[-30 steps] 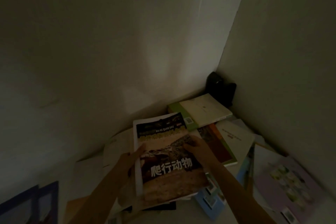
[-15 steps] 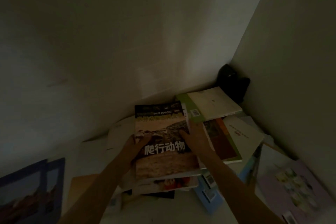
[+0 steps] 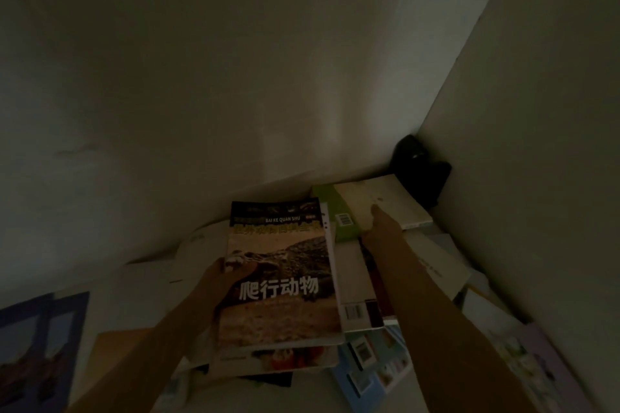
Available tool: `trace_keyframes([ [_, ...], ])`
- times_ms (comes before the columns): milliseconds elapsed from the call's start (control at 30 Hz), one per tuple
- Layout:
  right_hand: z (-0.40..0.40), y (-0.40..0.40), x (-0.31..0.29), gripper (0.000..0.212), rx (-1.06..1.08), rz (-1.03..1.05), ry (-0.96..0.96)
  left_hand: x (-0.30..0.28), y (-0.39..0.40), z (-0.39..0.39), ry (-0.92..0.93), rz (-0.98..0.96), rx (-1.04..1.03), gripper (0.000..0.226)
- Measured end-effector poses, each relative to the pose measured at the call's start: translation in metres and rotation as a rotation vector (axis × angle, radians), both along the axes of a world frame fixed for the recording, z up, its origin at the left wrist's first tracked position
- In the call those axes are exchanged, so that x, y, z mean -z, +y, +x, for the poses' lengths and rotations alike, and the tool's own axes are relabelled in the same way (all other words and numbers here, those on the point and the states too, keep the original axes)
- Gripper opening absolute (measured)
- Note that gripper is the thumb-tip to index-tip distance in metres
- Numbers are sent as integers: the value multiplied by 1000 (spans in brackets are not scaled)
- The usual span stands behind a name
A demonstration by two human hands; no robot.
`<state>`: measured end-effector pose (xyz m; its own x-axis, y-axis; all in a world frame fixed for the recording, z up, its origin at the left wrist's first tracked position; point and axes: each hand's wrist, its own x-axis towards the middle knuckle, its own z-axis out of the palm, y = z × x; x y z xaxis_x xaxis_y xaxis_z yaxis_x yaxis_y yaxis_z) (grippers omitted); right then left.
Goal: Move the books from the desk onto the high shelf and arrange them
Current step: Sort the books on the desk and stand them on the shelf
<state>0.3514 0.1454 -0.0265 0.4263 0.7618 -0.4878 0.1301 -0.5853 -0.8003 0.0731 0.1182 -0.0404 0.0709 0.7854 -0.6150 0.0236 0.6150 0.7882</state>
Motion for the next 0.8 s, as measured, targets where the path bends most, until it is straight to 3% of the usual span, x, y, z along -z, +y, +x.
trace_keyframes([
  [67, 9, 11, -5, 51, -14, -92, -267, 0, 0, 0, 11, -5, 11, 28],
  [167, 7, 24, -12, 39, -6, -168, -323, 1, -1, -3, 27, -4, 15, 37],
  [200, 5, 26, -9, 41, 51, -147, -265, 1, -2, -4, 33, 1, 9, 38],
  [300, 1, 26, -7, 51, 521, 166, 188, -5, -7, -4, 40, 18, -11, 36],
  [367, 3, 12, -22, 52, 593, 269, 262, -9, -9, -8, 30, 15, -43, 33],
  [467, 17, -7, -62, 55, 409, 263, -61, -9, -10, -16, 60, 24, -34, 35],
  [533, 20, -16, -101, 45, 208, 276, -309, -5, -8, -22, 125, 53, -1, 32],
  [600, 4, -26, -132, 26, -36, 309, -497, 2, -7, -26, 163, 82, 28, 49],
  [667, -27, -35, -150, 22, -264, 285, -713, 16, 0, -29, 149, 70, 49, 75],
  [733, -66, -39, -146, 25, -422, 245, -838, -5, -3, -27, 71, 27, 20, 81],
  [800, -104, -37, -125, 24, -508, 207, -837, -34, -12, -21, -75, -50, -19, 70],
])
